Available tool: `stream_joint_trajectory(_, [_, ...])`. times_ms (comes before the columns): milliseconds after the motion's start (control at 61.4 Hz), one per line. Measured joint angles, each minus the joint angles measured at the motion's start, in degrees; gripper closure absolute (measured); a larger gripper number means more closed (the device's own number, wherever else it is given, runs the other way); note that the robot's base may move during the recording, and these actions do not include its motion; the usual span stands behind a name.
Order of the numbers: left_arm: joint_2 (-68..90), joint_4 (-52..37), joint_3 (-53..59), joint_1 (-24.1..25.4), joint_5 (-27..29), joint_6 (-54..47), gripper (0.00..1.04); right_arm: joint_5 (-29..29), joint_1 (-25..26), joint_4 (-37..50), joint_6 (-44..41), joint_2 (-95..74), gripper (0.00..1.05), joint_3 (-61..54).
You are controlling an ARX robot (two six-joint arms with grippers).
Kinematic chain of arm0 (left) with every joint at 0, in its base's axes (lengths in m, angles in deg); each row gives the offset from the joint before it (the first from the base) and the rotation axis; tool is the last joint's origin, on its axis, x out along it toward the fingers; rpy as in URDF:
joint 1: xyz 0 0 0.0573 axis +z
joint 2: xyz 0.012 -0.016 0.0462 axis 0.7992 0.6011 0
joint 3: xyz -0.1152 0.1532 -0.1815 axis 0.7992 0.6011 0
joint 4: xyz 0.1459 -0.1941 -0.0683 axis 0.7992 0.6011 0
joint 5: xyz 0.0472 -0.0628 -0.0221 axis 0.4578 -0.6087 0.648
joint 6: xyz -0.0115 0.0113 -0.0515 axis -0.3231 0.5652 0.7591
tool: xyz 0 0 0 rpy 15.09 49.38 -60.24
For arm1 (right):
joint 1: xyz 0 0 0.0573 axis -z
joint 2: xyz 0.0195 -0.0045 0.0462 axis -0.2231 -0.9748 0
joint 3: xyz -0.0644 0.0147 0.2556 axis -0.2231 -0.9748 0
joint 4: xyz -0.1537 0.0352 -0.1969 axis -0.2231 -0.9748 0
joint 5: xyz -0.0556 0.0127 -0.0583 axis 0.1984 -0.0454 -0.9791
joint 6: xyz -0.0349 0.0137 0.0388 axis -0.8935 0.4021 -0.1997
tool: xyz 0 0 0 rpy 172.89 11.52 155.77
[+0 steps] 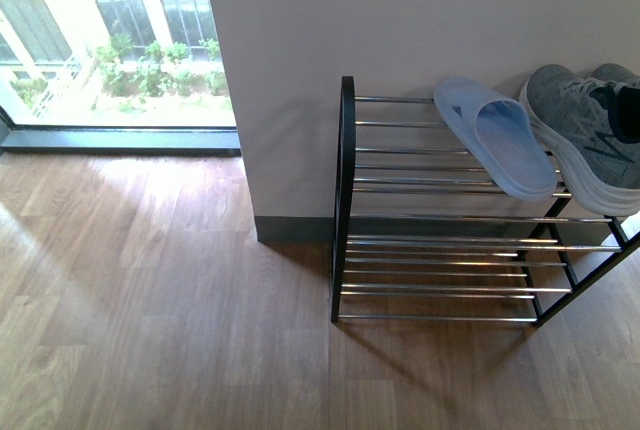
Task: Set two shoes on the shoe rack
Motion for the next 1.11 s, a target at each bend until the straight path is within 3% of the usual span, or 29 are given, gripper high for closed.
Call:
stream_joint_trajectory(114, [-0.04,0.0,0.0,-0.04,-0.28,-0.02,1.03,-0.04,0.0,-0.02,0.0,0.0,0.14,0.0])
stream_joint_trajectory(179, [-0.07,0.0,0.0,-0.09,-0.39,-0.02,1.03,-0.04,0.0,-0.02,0.02,0.0,0.08,0.0])
stream_joint_trajectory(603, [2.05,-2.08,-0.42,0.11,-1.14,3.56,1.03,-0.61,0.0,-0.13,0.0,0.02,0.09,0.0])
stream_joint_trajectory(814, [20.44,-8.11,-12.0,1.86,-11.69,11.21,1.03,-0.39,0.0,-0.15,0.0,0.02,0.09,0.0])
stream_joint_trajectory(945, [39.74,-9.33,-25.64,1.4,-19.76,12.76,1.03,-0.42,0.0,-0.13,0.0,0.04,0.09,0.0])
stream_joint_trajectory(1108, [55.15,-7.54,-38.64,0.42,-24.72,14.03,1.03,-0.39,0.0,-0.13,0.0,0.04,0.09,0.0])
